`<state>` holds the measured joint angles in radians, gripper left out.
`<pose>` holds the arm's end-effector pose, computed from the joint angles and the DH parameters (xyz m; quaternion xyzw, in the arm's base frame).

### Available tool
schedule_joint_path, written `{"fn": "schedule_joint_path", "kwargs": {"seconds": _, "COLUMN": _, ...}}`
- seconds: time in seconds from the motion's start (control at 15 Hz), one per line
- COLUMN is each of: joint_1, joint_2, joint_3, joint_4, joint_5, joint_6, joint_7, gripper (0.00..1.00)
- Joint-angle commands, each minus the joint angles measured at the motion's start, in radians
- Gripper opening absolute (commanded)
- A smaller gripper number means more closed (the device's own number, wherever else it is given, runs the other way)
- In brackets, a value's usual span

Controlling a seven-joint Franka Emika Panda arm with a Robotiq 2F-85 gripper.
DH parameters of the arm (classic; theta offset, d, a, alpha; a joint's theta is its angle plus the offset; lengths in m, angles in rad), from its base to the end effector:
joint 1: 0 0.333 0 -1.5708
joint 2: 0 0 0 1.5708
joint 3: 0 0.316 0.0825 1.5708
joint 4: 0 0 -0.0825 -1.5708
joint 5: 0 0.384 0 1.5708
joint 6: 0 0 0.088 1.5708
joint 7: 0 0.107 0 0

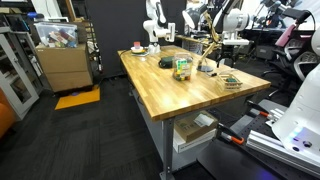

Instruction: Move the wooden box to the left

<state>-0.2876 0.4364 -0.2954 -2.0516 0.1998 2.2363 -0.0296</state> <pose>0.4780 -0.3078 0.2143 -0.9363 0.3328 0.1045 0.0416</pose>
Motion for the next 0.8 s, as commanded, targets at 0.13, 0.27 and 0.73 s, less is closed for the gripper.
{"fn": "schedule_joint_path", "kwargs": {"seconds": 0.13, "joint_1": -0.024, "joint_2": 0.001, "joint_3": 0.024, "joint_4": 0.002, "joint_5": -0.015, "joint_6": -0.001, "joint_7": 0.012, "gripper": 1.0}}
{"fn": "schedule_joint_path", "kwargs": {"seconds": 0.27, "joint_1": -0.023, "joint_2": 0.002, "joint_3": 0.026, "joint_4": 0.002, "joint_5": -0.015, "joint_6": -0.001, "joint_7": 0.012, "gripper": 1.0}}
{"fn": "schedule_joint_path", "kwargs": {"seconds": 0.73, "joint_1": -0.02, "joint_2": 0.012, "joint_3": 0.026, "joint_4": -0.005, "joint_5": -0.015, "joint_6": 0.012, "joint_7": 0.022, "gripper": 1.0}}
